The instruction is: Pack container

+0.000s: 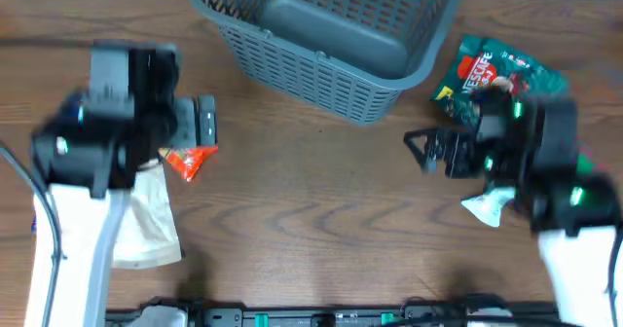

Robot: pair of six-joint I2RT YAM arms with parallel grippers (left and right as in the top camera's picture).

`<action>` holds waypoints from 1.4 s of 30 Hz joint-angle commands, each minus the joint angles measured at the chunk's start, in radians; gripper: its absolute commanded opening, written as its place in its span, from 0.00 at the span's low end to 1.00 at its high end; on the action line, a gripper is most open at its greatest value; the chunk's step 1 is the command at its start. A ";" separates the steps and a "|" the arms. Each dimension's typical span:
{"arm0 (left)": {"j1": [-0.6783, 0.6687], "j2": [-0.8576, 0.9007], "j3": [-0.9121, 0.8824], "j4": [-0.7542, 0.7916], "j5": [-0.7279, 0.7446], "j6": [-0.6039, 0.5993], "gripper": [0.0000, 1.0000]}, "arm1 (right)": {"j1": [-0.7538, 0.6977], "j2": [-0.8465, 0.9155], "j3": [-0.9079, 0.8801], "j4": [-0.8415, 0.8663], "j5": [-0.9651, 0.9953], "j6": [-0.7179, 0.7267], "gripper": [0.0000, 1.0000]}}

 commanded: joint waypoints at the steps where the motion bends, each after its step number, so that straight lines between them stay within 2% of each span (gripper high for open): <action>1: -0.004 0.091 0.198 -0.102 0.023 0.026 0.99 | -0.004 0.157 0.282 -0.148 -0.002 -0.143 0.99; 4: -0.004 0.119 0.256 -0.132 0.034 0.025 0.98 | -0.004 0.254 0.459 -0.212 -0.090 -0.136 0.99; 6: -0.004 0.118 0.255 -0.134 0.035 0.018 0.99 | -0.004 0.282 0.522 -0.211 -0.162 -0.195 0.99; 7: -0.004 0.118 0.255 -0.141 0.040 0.013 0.98 | -0.004 0.286 0.535 -0.195 -0.165 -0.196 0.93; 8: -0.004 0.118 0.255 -0.150 0.045 0.013 0.99 | -0.004 0.288 0.541 -0.179 -0.154 -0.188 0.82; 9: -0.004 0.118 0.255 -0.162 0.045 0.013 0.99 | -0.004 0.288 0.544 -0.170 -0.134 -0.175 0.60; 10: -0.004 0.118 0.255 -0.174 0.045 0.013 0.91 | -0.003 0.287 0.546 -0.170 -0.088 -0.146 0.39; 11: -0.004 0.118 0.255 -0.182 0.046 0.013 0.77 | -0.003 0.287 0.549 -0.177 -0.043 -0.119 0.16; 12: -0.004 0.118 0.255 -0.185 0.053 0.014 0.48 | -0.003 0.288 0.549 -0.188 0.004 -0.099 0.01; 13: -0.005 0.118 0.256 -0.183 0.063 0.014 0.15 | -0.003 0.288 0.549 -0.201 0.037 -0.089 0.01; 14: -0.005 0.118 0.256 -0.175 0.068 0.014 0.05 | -0.003 0.288 0.549 -0.214 0.066 -0.088 0.01; 19: -0.005 0.136 0.293 -0.090 0.068 0.014 0.05 | 0.016 0.288 0.549 -0.236 0.165 -0.093 0.01; 24: -0.006 0.252 0.465 -0.103 0.069 0.021 0.06 | 0.085 0.301 0.549 -0.242 0.185 -0.152 0.01; 31: -0.021 0.452 0.686 -0.111 0.124 0.115 0.05 | 0.229 0.368 0.549 -0.245 0.181 -0.293 0.01; 42: -0.021 0.568 0.697 -0.001 0.181 0.256 0.05 | 0.295 0.480 0.549 -0.245 0.176 -0.387 0.02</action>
